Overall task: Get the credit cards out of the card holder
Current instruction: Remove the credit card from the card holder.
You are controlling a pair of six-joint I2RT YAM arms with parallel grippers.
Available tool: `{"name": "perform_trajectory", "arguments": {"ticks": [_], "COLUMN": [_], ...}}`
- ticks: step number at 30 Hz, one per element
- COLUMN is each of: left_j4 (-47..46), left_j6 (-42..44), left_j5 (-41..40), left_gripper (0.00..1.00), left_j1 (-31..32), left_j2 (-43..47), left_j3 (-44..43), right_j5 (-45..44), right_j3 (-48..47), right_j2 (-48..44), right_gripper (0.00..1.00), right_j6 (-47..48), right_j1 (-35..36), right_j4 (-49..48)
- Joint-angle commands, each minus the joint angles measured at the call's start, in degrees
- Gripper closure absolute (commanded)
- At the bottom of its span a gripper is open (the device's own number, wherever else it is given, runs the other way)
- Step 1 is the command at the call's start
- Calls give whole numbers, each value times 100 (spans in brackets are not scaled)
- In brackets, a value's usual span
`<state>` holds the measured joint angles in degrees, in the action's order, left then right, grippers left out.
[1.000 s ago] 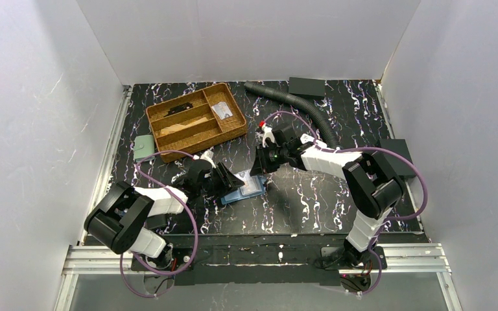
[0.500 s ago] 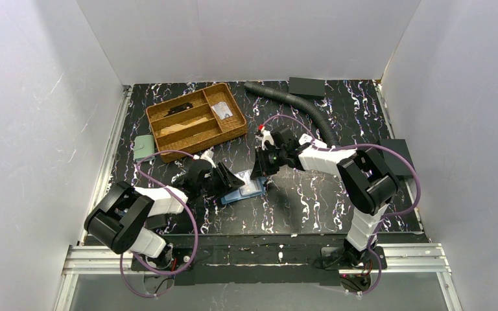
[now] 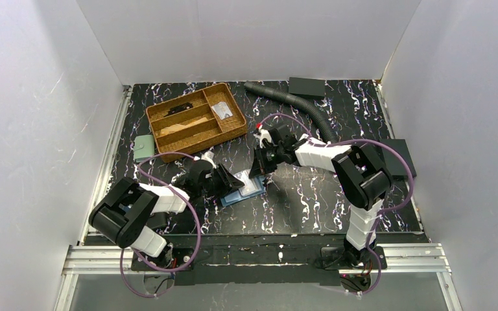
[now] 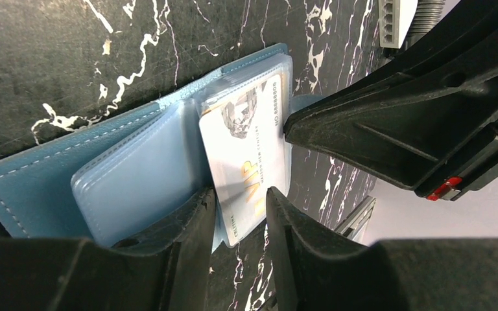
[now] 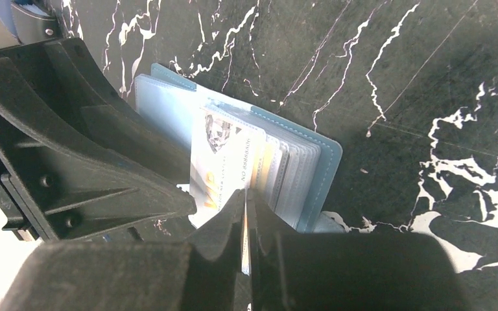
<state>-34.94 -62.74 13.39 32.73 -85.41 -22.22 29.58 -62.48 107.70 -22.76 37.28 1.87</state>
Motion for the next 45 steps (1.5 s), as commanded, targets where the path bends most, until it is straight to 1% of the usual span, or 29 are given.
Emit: {"name": "perform_trajectory", "arguments": {"ticks": [1,7,12,17,21,22,28,29,35,41,45], "left_j4": [-165,-630,-950,-1262,-1425,-1473,-1746,-1802,-2348,-2562,-2711], "left_j6": [-199,-491,-646,-737,-814,-825,-885,-874,-805,-696,-664], "left_j5": [-47,-37,-13,46,67,65,92,100,175,505,727], "left_gripper": [67,70,71,76,76,78,99,100,100,100,100], "left_j1": [-11,-55,-107,-159,-194,-203,-287,-304,-481,-685,-739], "left_j2": [-134,-270,-392,-512,-586,-603,-699,-707,-720,-778,-944], "left_j3": [147,306,431,523,592,610,755,785,1110,1297,1314], "right_j5": [-199,-14,62,100,126,119,96,77,-213,-499,-629], "right_j3": [-80,-138,-206,-269,-300,-304,-309,-314,-342,-426,-449], "right_j2": [386,470,550,638,665,666,656,656,664,767,795], "right_gripper": [89,95,96,97,97,97,97,97,94,91,86], "right_j6": [99,134,231,278,319,324,347,355,450,573,619], "right_j1": [82,146,264,313,314,315,315,315,311,306,300], "right_j4": [417,467,556,641,691,696,716,725,824,1017,1077]}}
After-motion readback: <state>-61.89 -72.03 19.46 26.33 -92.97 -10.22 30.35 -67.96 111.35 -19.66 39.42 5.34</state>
